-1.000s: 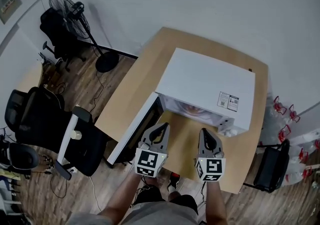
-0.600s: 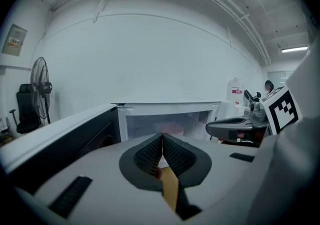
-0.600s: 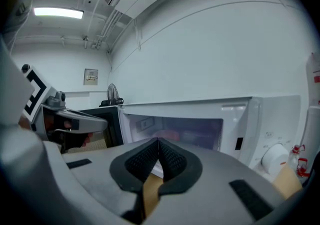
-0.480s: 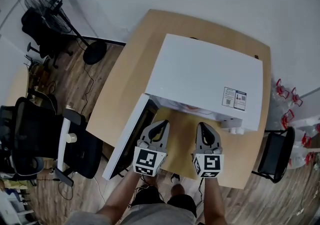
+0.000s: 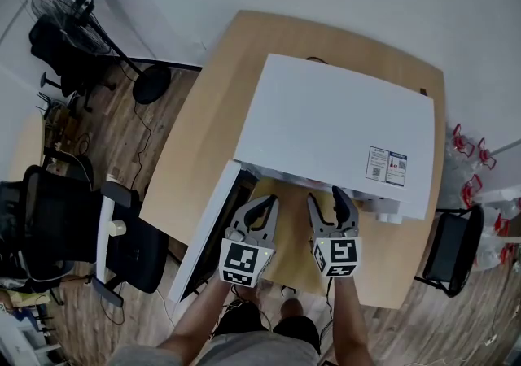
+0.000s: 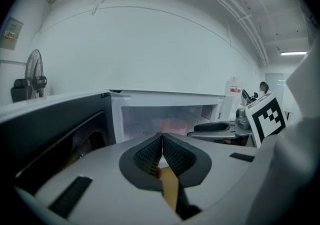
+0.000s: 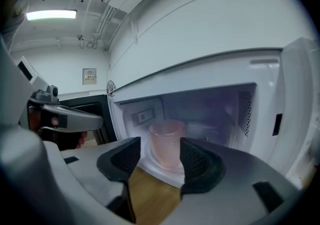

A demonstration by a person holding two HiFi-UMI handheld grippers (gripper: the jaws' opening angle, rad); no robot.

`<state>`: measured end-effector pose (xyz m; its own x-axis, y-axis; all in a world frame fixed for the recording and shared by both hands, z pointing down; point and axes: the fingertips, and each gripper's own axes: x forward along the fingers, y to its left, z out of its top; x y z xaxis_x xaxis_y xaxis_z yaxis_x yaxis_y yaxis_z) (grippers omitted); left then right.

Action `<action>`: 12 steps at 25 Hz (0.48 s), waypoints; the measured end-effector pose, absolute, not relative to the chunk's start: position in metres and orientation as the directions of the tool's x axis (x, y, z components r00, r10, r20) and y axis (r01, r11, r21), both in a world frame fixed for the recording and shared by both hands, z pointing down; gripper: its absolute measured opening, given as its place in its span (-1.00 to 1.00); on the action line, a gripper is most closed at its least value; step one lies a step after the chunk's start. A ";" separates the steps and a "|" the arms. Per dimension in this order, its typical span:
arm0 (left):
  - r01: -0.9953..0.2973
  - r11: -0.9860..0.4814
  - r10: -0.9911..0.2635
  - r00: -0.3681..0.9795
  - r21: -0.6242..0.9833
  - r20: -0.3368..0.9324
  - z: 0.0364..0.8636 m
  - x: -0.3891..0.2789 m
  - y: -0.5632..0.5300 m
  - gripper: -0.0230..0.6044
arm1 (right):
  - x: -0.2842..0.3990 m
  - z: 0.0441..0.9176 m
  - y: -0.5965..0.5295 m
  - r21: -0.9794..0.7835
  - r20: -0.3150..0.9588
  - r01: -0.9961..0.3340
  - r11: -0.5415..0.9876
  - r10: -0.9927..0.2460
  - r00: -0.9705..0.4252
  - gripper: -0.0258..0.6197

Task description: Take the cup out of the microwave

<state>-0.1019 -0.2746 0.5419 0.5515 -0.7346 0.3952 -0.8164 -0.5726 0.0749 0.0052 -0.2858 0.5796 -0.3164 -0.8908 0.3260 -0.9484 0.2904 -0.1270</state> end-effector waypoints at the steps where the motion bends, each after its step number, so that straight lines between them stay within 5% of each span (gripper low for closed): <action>1: -0.817 -0.572 -0.734 0.551 0.077 0.397 0.543 -0.102 -0.275 -0.85 | 0.006 0.582 -0.291 -0.123 0.325 -0.951 0.284 -0.894 -0.309 -0.14; 5: -0.816 -0.573 -0.729 0.553 0.081 0.403 0.546 -0.100 -0.278 -0.85 | 0.006 0.590 -0.311 -0.102 0.326 -0.958 0.266 -0.901 -0.285 0.11; 12: -0.817 -0.570 -0.725 0.551 0.089 0.414 0.552 -0.097 -0.279 -0.85 | 0.005 0.601 -0.334 -0.078 0.340 -0.960 0.268 -0.898 -0.278 0.19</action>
